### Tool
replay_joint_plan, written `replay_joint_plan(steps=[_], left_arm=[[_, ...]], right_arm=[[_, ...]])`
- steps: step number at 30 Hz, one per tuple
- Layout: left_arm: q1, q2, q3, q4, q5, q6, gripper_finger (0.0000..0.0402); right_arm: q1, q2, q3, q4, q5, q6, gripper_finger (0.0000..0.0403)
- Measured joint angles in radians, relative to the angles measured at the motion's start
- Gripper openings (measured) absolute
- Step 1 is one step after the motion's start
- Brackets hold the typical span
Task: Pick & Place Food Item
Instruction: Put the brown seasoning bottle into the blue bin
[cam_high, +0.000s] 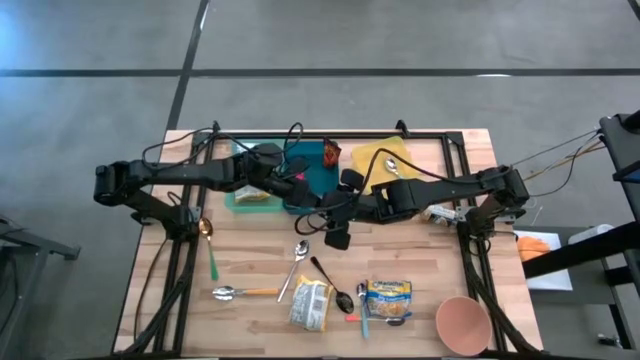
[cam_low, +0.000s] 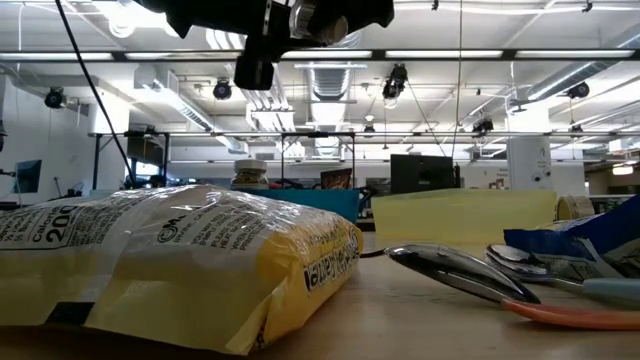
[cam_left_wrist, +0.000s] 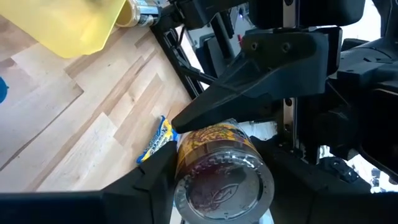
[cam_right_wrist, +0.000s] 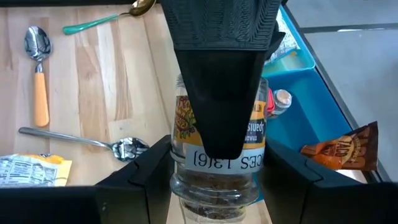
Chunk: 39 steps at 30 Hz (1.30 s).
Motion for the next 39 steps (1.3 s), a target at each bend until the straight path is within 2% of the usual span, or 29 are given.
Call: replay_joint_plan(steps=[13,15,20,23,33,39], left_arm=[[-0.003,0.000,0.000,0.001,0.019,-0.004,0.0191],[-0.003,0.000,0.000,0.001,0.020,-0.008,0.0191],[-0.003,0.000,0.000,0.004,0.021,-0.019,0.0191],[0.002,-0.005,0.000,0.002,0.021,-0.022,0.0191],[0.061,-0.123,0.000,0.002,0.003,0.041,0.0191],[0.076,-0.176,0.000,0.066,-0.037,0.120,0.0191]], right_arm=[[0.001,0.000,0.000,0.008,0.000,-0.001,0.0185],[0.001,0.000,0.000,0.010,0.001,-0.001,0.0212],[0.001,0.000,0.000,0.008,0.005,0.045,0.0322],[0.005,0.000,0.000,-0.003,0.005,0.067,0.0359],[0.038,-0.080,0.000,0.001,0.038,0.149,0.0371],[0.040,-0.170,-0.007,0.136,0.107,0.160,0.0372]])
